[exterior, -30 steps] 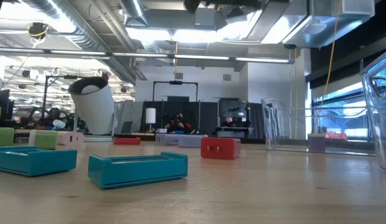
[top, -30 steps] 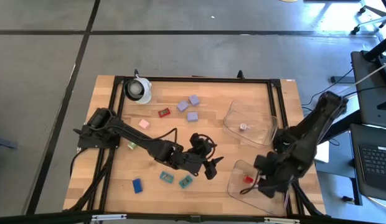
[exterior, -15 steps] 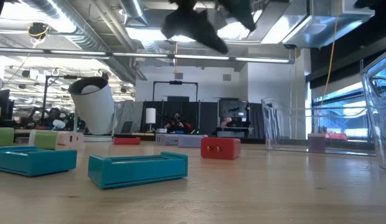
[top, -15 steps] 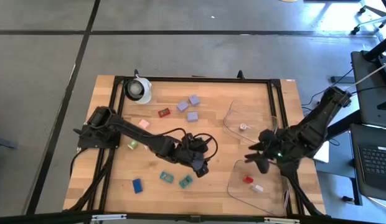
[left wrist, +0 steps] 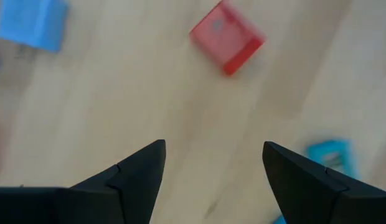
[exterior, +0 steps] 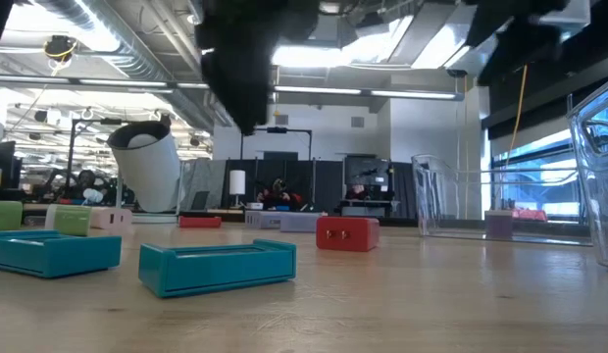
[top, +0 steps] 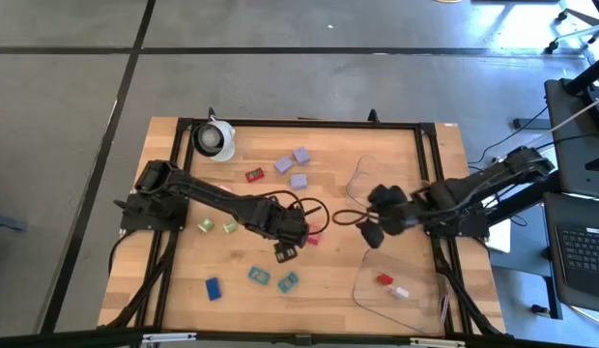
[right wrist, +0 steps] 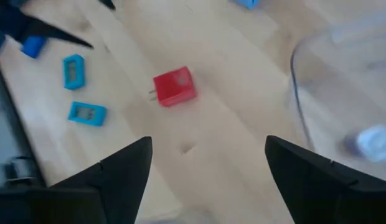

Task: Pick & Place Office items
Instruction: Put the red charger adapter into the top transparent bin

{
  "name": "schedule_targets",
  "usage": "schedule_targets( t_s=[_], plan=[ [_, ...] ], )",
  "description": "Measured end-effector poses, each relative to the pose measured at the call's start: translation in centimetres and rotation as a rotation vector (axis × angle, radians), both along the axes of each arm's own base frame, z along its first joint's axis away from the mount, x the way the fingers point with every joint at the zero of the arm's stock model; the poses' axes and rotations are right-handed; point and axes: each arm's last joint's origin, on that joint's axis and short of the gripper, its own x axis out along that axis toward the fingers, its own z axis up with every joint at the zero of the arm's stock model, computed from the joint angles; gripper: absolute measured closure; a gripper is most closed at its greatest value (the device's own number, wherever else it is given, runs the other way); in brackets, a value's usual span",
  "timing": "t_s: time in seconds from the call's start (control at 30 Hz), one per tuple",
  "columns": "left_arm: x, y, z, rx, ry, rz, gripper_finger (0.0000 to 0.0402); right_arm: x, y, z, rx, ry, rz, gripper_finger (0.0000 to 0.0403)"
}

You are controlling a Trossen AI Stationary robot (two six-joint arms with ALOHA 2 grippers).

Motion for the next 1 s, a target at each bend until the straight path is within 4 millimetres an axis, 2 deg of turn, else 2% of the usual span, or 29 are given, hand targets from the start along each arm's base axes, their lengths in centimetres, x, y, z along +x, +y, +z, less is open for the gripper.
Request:
schedule_targets(
  t_s=[0.13,0.23,0.37,0.63,0.8,1.0],
  plan=[
    [-1.4,0.4,-0.2,0.059,0.147,-0.027,0.0137,2.0,-0.8,-0.9,-0.032,0.025,0.065,0.0093],
    [-2.8,0.8,0.0,0.105,0.274,-0.027,0.014,3.5,-1.6,-1.8,0.054,0.043,0.015,0.0094],
    [-4.4,1.0,1.1,0.185,0.348,-0.047,0.0154,5.5,-2.5,-3.4,0.114,0.069,-0.019,0.0094],
    [-7.9,1.9,6.1,0.259,0.232,-0.055,0.0181,9.5,-3.2,-6.2,0.17,0.018,0.048,0.009],
    [-10.8,3.0,9.4,0.302,0.108,0.003,0.0182,11.6,-3.6,-8.3,0.226,-0.005,0.074,0.0062],
    [-14.0,4.1,12.5,0.331,-0.043,0.072,0.0183,13.4,-3.5,-10.9,0.16,-0.015,0.167,0.0034]
  ],
)
